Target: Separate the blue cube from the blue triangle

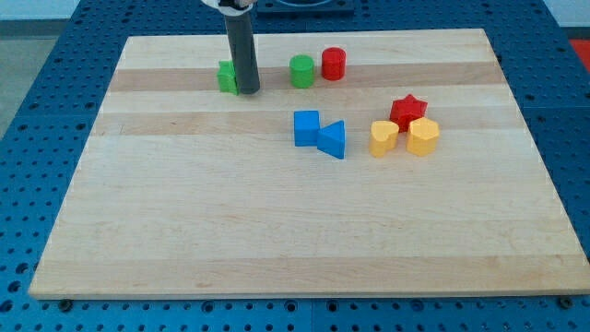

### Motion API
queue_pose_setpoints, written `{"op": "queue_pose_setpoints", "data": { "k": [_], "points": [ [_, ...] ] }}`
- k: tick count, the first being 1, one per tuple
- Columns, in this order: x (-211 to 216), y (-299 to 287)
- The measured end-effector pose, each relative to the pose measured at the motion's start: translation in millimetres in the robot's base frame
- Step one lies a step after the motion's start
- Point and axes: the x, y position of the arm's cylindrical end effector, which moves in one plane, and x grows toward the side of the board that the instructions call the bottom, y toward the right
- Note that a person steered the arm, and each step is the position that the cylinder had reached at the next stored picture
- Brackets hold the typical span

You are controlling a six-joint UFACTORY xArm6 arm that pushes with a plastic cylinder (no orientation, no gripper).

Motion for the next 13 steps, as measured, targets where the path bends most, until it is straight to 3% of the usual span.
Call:
{"op": "queue_pose_setpoints", "data": {
  "k": [2,4,7,10,13],
  "points": [
    [-2,0],
    [15,81],
    [33,140],
    [112,129],
    [112,85]
  ]
}}
